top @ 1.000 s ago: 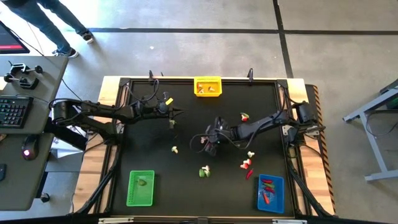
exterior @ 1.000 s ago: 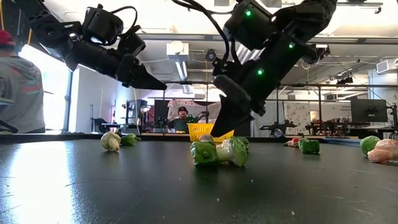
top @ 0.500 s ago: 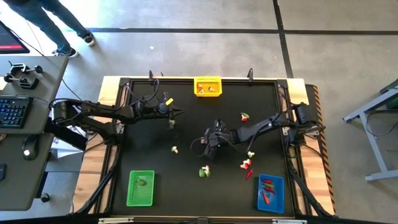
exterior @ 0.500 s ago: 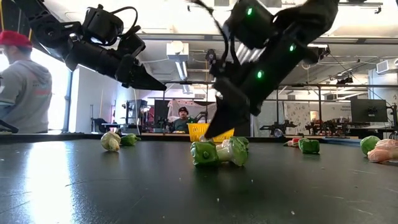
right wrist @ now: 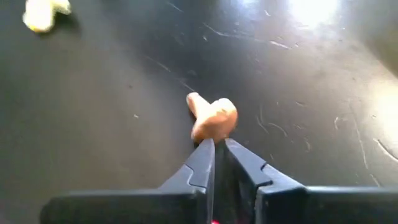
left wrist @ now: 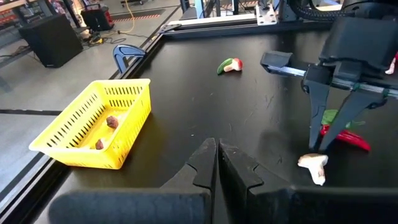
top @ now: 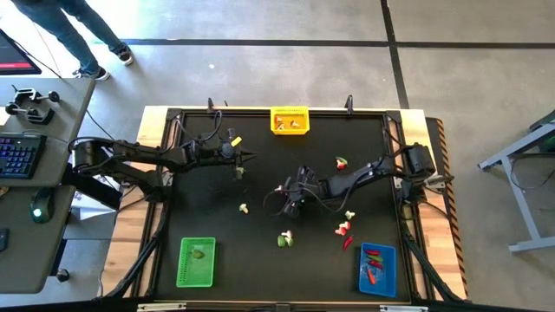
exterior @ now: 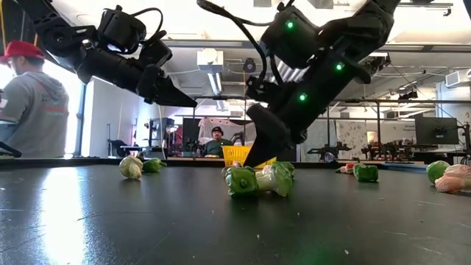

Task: Sort produce into baskets
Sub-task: Put the center brown mushroom into the yellow bin, then put the center red mushroom into the yellow bin, then put the top right green pepper into the green bin

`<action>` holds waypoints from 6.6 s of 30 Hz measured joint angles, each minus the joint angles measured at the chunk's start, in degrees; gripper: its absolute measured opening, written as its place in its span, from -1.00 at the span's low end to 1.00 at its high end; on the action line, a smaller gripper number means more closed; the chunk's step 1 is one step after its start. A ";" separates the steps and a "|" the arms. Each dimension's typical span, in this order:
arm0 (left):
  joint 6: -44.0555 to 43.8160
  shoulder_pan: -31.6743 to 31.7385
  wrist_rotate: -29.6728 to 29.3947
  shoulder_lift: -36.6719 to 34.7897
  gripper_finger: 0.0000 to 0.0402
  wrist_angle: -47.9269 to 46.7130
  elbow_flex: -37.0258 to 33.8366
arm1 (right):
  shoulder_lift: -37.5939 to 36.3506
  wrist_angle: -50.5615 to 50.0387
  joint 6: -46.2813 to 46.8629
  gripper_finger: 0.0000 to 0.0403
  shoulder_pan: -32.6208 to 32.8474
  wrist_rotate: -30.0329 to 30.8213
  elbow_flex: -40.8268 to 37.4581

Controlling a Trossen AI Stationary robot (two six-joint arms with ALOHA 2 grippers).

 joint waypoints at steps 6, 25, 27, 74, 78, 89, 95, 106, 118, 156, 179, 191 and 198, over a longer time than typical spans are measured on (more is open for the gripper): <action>-0.01 0.00 -0.02 0.00 -0.98 0.02 0.00 | 0.07 1.64 2.77 -0.51 1.45 0.26 0.02; -0.01 0.01 -0.02 0.00 -0.98 -0.26 0.00 | 3.88 6.29 3.63 -0.53 -0.39 2.11 0.02; -0.01 0.02 -0.02 0.00 -0.98 -0.53 0.00 | 3.97 6.33 2.30 -0.69 -0.39 3.31 0.02; -0.95 -0.14 0.00 0.02 -0.98 -1.09 0.00 | -13.17 16.65 -73.78 -1.00 -1.25 41.07 0.00; -0.85 -0.14 0.00 0.02 -0.98 -1.11 0.00 | -13.17 16.71 -74.87 -1.00 -2.48 40.52 0.00; -0.93 -0.14 -0.02 0.02 -0.98 -1.14 0.00 | -13.17 20.73 -77.16 -1.00 -12.03 26.77 0.00; -2.38 -0.14 -0.02 0.02 -0.98 -1.14 0.00 | -13.17 18.12 -67.07 -1.00 -22.37 12.74 0.00; -2.43 -0.09 -0.02 0.02 -0.98 -1.14 0.00 | -10.29 13.01 -43.32 -1.00 -38.61 -7.38 0.85; -2.43 -0.09 -0.02 0.02 -0.98 -1.22 0.00 | 0.58 -16.29 -29.06 -1.00 -41.92 -17.38 21.55; -0.66 -1.99 -0.11 0.02 -0.98 -3.83 0.00 | 2.31 -21.40 -28.24 -0.96 -35.65 -15.83 23.36; 0.19 -10.21 -0.06 0.00 -0.98 -11.34 1.61 | -18.74 14.82 -13.16 -1.00 -13.26 -3.69 -17.03; 0.07 -15.31 -7.90 0.00 -0.98 -15.66 2.51 | -18.77 16.26 -10.55 -1.00 -6.94 -1.86 -19.32; 0.05 -19.55 -11.10 0.00 -0.98 -16.12 2.51 | -18.77 16.45 -10.66 -1.00 -6.99 -1.87 -19.32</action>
